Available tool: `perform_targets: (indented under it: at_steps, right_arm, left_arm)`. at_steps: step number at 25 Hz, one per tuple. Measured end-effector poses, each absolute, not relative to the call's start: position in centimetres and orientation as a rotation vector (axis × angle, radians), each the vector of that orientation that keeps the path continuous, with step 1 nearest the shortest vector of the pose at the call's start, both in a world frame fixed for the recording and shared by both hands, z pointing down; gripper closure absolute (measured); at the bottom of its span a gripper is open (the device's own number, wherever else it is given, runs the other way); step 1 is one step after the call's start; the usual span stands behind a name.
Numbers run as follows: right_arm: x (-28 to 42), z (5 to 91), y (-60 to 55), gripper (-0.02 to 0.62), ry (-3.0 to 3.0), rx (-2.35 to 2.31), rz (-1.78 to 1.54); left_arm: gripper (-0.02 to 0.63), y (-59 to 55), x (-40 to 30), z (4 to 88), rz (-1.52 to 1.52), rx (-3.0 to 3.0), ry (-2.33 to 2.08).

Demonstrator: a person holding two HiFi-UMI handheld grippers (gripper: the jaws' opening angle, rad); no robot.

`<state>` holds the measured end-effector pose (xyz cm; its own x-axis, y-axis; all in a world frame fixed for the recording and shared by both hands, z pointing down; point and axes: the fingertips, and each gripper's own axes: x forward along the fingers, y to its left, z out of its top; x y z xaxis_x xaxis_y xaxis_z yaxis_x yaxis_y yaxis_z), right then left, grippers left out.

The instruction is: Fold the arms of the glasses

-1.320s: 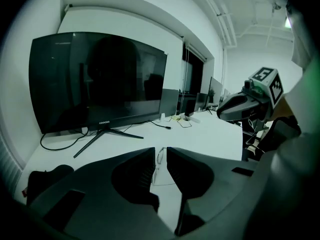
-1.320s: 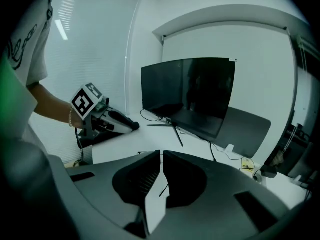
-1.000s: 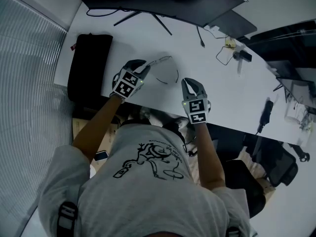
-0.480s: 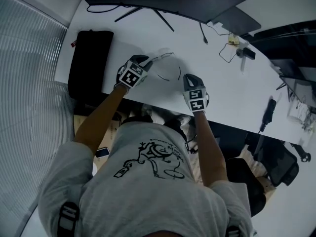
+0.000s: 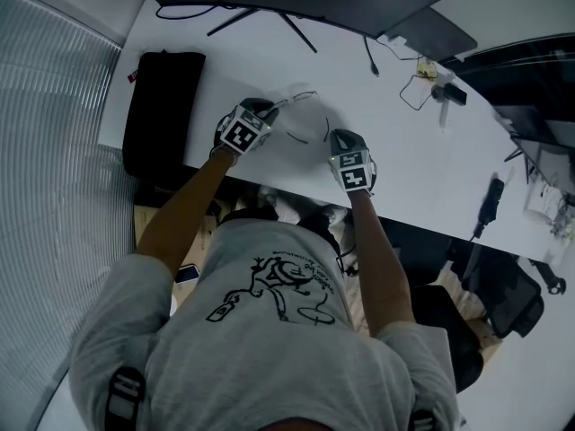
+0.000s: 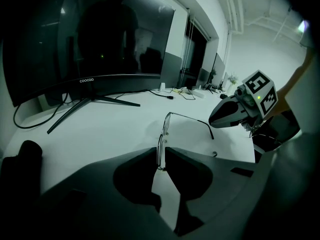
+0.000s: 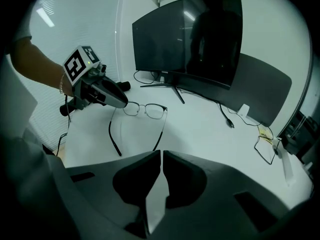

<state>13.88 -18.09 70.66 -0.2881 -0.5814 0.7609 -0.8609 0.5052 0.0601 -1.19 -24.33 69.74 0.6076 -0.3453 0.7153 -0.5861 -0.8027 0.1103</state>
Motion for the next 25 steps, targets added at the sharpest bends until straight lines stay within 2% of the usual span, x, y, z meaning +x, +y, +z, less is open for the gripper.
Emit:
perform_targets:
  at_steps: [25]
  right_arm:
    - [11.2, 71.0, -16.6, 0.572, -2.048, 1.094, 0.523]
  left_arm:
    - [0.538, -22.5, -0.1, 69.5, 0.974, 2.489, -0.728]
